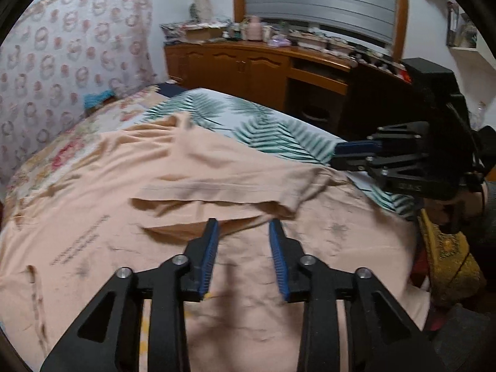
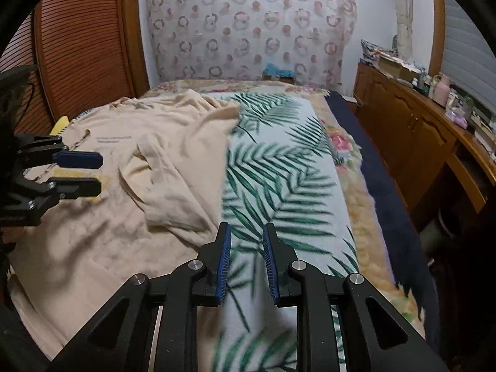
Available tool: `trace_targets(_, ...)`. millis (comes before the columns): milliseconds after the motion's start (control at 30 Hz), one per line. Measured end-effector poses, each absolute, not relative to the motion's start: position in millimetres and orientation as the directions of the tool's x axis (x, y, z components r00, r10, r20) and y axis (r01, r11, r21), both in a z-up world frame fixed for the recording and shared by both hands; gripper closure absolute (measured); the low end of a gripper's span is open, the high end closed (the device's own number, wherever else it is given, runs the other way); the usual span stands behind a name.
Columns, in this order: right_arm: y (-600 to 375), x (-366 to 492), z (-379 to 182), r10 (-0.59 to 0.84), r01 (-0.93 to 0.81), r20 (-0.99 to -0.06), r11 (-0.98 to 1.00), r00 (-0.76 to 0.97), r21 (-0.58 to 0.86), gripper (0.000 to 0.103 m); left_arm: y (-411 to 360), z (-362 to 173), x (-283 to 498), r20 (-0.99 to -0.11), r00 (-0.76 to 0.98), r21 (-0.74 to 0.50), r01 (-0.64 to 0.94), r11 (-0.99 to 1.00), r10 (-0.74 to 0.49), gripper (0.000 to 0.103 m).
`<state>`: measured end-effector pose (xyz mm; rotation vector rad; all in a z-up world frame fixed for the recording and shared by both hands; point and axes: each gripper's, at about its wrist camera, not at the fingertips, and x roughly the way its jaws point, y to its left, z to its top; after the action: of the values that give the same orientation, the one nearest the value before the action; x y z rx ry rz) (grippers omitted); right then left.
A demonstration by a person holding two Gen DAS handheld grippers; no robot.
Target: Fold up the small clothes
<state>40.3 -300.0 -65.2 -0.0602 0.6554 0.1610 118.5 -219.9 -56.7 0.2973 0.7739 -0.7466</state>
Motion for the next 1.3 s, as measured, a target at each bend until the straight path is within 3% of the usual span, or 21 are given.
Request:
trace_targets(433,-312,33,-70,0.142,-0.152,-0.612,0.988,0.778,0.036,0.081,-263,-72,120,-0.746,0.389,-0.073,0.759,0.647,-0.541,0.079)
trace_targets(567,-316,31,-71,0.145,-0.151,-0.610,0.988,0.779,0.043,0.081,-264,-76,126,-0.759,0.384,-0.075,0.751,0.656,-0.526,0.099)
trace_targets(733,-320,27,-69,0.145,-0.147,-0.605,0.988,0.783,0.047,0.081,-247,-47,97,-0.712,0.403,-0.084,0.764,0.639,-0.575,0.099)
trace_targets(967,-315,25,-63,0.151,-0.152,-0.590,0.987,0.793,0.048,0.081,-231,-40,67,-0.734,0.454,-0.001,0.743,0.669,-0.505,0.099)
trace_targets(1233,-300,33,-62,0.167,-0.187,-0.595,0.982,0.786,0.029,0.081,-185,-41,80,-0.707,0.522,-0.027,0.655,0.755,-0.477,0.063)
trace_targets(1300,-294,38,-60,0.172,-0.201,-0.598,0.979,0.783,0.019,0.081,-169,-40,87,-0.696,0.536,-0.049,0.629,0.776,-0.478,0.060)
